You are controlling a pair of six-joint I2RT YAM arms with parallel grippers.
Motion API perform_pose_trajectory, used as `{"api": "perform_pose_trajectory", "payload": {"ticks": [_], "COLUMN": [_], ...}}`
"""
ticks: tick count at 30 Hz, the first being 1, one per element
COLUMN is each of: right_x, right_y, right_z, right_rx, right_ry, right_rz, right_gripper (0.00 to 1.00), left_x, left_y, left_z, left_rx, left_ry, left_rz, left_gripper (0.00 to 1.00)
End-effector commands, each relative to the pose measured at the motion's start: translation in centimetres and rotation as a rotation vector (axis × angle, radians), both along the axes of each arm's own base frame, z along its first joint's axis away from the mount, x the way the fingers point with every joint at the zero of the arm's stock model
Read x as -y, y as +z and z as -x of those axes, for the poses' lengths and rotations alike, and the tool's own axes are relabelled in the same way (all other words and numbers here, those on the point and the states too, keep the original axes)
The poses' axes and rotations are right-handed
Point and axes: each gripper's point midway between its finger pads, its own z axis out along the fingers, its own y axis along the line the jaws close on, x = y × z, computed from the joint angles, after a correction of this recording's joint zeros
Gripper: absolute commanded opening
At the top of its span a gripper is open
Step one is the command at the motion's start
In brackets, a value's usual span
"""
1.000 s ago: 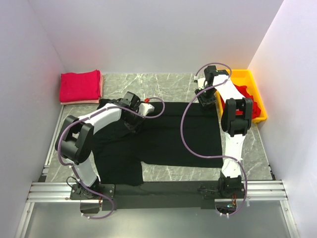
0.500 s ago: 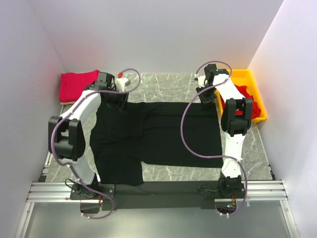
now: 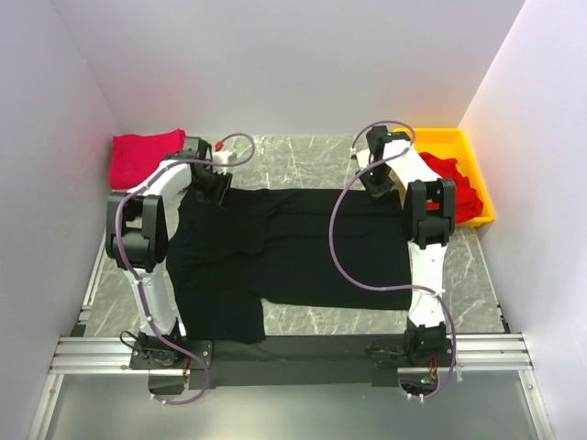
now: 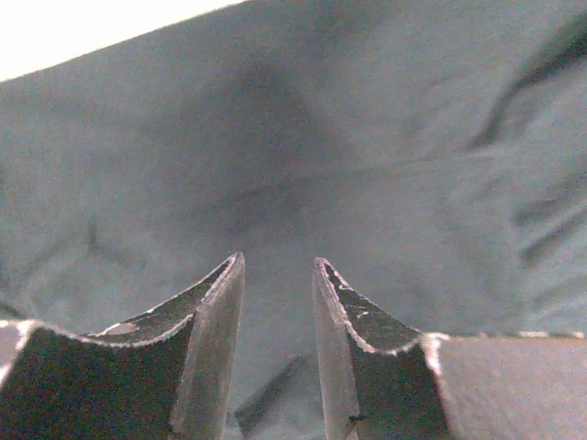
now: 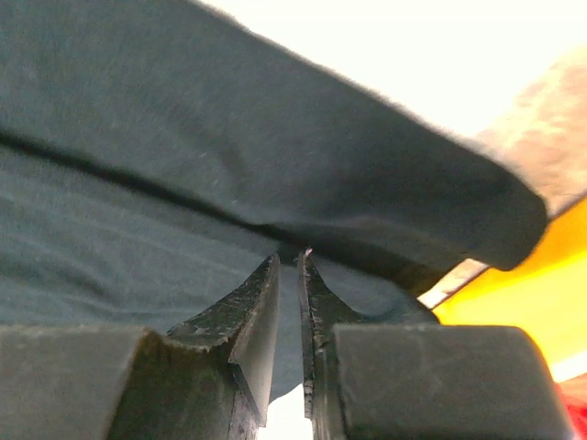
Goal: Fold and stack the t-shirts
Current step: Fold the tshirt
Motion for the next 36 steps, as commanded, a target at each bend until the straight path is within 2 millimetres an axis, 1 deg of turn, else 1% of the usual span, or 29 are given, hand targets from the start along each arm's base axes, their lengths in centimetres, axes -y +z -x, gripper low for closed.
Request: {"api": "perform_pose_trajectory", "payload": {"ticks": [1,2,3,5,7,9,10,11,12,13,14,15,16,17,18,19,22,23,24,26,27,28,29,30,31,32,33,34,36], "right_x": [0.5,0.6,0.6,0.7,0.8,0.8,0.6,0.5,0.4,0.2,0.0,-0.1,-0.2,0.0,0.1,0.3,0.6,0.7,0.6,0.6,0.7,0.6,0.5,0.4,0.3,0.3,0.2,0.3,0.2], "right_y": [0.1,0.3,0.8,0.8,0.6,0.3,0.2,0.4,0.5,0.7,1.1,1.4,1.3,1.7,1.4,1.3,0.9,0.7,0.7,1.3,1.7,2.4,3.0,3.5,4.6,5.1,5.5,6.1,5.9], "right_z": [1.9,2.0,2.2,2.8,3.4,3.9,4.4,4.6,4.8,5.1,5.3,5.4,5.8,6.0,6.4,6.6,7.2,7.2,7.3,6.9,6.5,5.5,4.8,4.1,2.3,1.5,0.8,-0.7,-1.5], "right_rx": [-0.061,-0.061,-0.051,-0.066,-0.097,-0.128,-0.147,-0.15,-0.157,-0.165,-0.158,-0.154,-0.163,-0.153,-0.165,-0.169,-0.189,-0.193,-0.198,-0.177,-0.16,-0.117,-0.088,-0.057,0.014,0.042,0.068,0.129,0.142], "right_ry": [0.059,0.067,0.084,0.093,0.106,0.119,0.125,0.128,0.138,0.143,0.145,0.155,0.161,0.164,0.165,0.164,0.16,0.161,0.16,0.159,0.149,0.144,0.135,0.112,0.09,0.059,0.04,0.018,-0.012], "right_rz": [0.032,0.034,0.033,0.034,0.037,0.031,0.019,0.012,0.002,-0.01,-0.025,-0.034,-0.037,-0.036,-0.03,-0.026,-0.019,-0.02,-0.023,-0.035,-0.043,-0.054,-0.067,-0.078,-0.098,-0.116,-0.123,-0.123,-0.125], "right_gripper": [0.22,0.22,0.23,0.23,0.23,0.23,0.22,0.22,0.22,0.22,0.23,0.24,0.25,0.26,0.26,0.26,0.25,0.24,0.24,0.23,0.23,0.24,0.25,0.25,0.25,0.26,0.26,0.26,0.26], "left_x": [3.6,4.2,5.3,7.4,10.1,12.2,13.6,14.5,15.2,16.6,17.3,17.9,18.8,19.1,19.7,19.9,20.3,20.1,20.0,20.0,19.9,19.9,19.7,19.7,19.7,19.4,19.4,19.4,19.2], "left_y": [3.8,4.2,5.1,6.3,6.9,7.4,7.5,8.1,7.3,7.6,7.8,7.4,7.5,7.4,6.6,6.2,4.4,3.2,2.7,1.6,1.4,1.1,0.4,0.7,0.7,0.0,0.3,0.1,0.0], "left_z": [-1.6,-1.7,-1.9,-2.1,-2.2,-2.6,-2.4,-2.8,-2.8,-2.7,-2.8,-2.8,-3.1,-3.2,-3.0,-3.0,-2.8,-2.7,-2.6,-1.8,-1.4,-0.9,0.0,0.7,1.3,2.3,2.6,3.3,3.8], "left_rx": [0.095,0.103,0.13,0.172,0.193,0.198,0.189,0.203,0.183,0.181,0.187,0.178,0.191,0.19,0.17,0.163,0.139,0.124,0.115,0.083,0.064,0.049,0.019,0.012,0.011,-0.01,-0.001,-0.011,-0.017], "left_ry": [-0.132,-0.15,-0.185,-0.233,-0.291,-0.33,-0.343,-0.349,-0.356,-0.372,-0.377,-0.377,-0.373,-0.369,-0.371,-0.372,-0.356,-0.342,-0.338,-0.341,-0.341,-0.35,-0.357,-0.368,-0.389,-0.391,-0.403,-0.42,-0.428], "left_rz": [0.094,0.109,0.152,0.181,0.221,0.276,0.301,0.319,0.331,0.361,0.374,0.387,0.402,0.405,0.406,0.407,0.387,0.365,0.356,0.351,0.354,0.358,0.356,0.365,0.363,0.353,0.351,0.344,0.338], "left_gripper": [0.41,0.41,0.41,0.43,0.43,0.42,0.42,0.42,0.42,0.42,0.42,0.42,0.42,0.42,0.41,0.4,0.4,0.39,0.39,0.39,0.37,0.35,0.34,0.32,0.31,0.31,0.31,0.3,0.29]}}
